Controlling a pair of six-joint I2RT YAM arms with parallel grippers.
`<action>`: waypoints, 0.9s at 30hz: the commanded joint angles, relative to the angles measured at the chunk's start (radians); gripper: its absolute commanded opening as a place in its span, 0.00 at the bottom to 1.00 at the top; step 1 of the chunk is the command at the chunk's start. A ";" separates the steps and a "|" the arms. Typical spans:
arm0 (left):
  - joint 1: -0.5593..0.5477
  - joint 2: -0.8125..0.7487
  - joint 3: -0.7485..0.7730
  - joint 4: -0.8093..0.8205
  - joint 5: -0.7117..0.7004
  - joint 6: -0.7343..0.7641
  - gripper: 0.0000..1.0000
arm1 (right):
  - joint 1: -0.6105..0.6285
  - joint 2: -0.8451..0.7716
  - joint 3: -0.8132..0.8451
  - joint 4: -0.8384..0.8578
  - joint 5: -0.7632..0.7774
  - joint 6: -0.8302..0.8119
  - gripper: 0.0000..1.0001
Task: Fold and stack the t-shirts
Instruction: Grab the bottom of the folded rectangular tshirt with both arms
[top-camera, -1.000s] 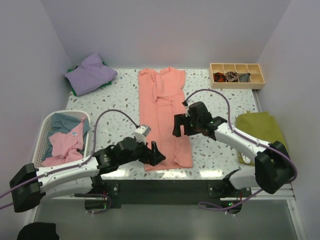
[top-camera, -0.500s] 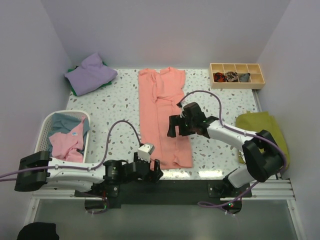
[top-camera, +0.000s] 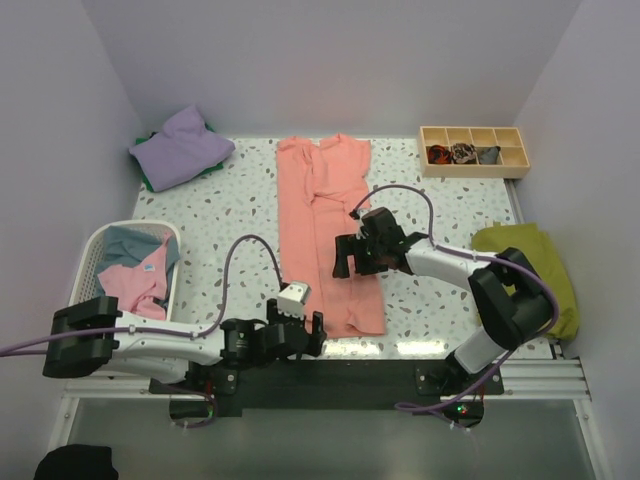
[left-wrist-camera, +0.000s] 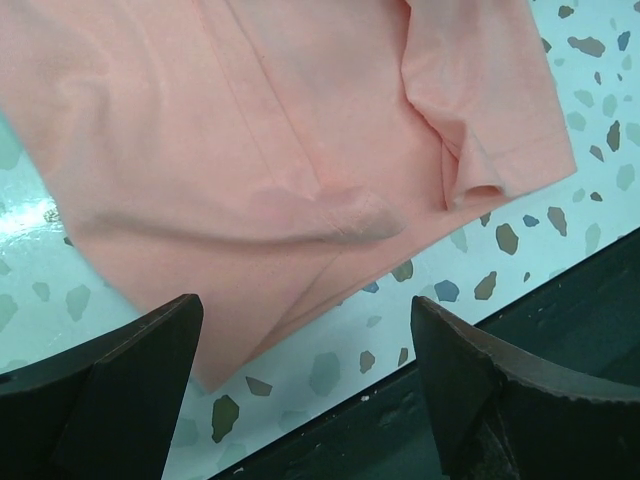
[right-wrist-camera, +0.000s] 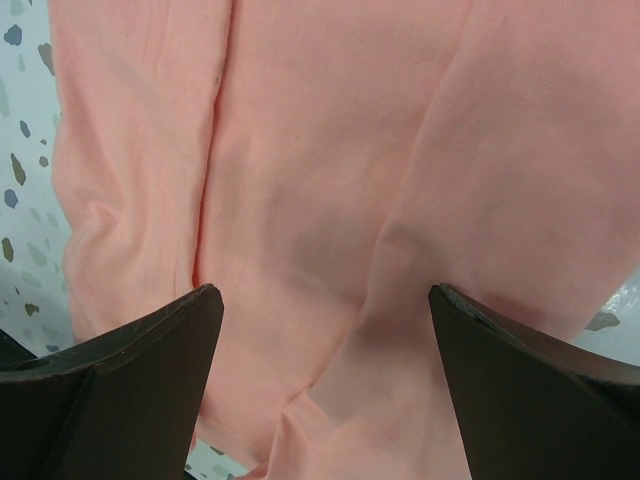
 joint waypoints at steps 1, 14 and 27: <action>-0.008 0.059 0.023 0.073 -0.020 -0.004 0.90 | 0.007 0.025 0.033 0.048 0.008 -0.011 0.89; -0.026 -0.032 -0.107 -0.051 0.120 -0.128 0.89 | 0.006 0.074 0.028 -0.017 0.109 -0.001 0.89; -0.153 -0.112 -0.118 -0.324 0.119 -0.372 0.87 | 0.006 0.099 -0.001 -0.034 0.148 0.012 0.89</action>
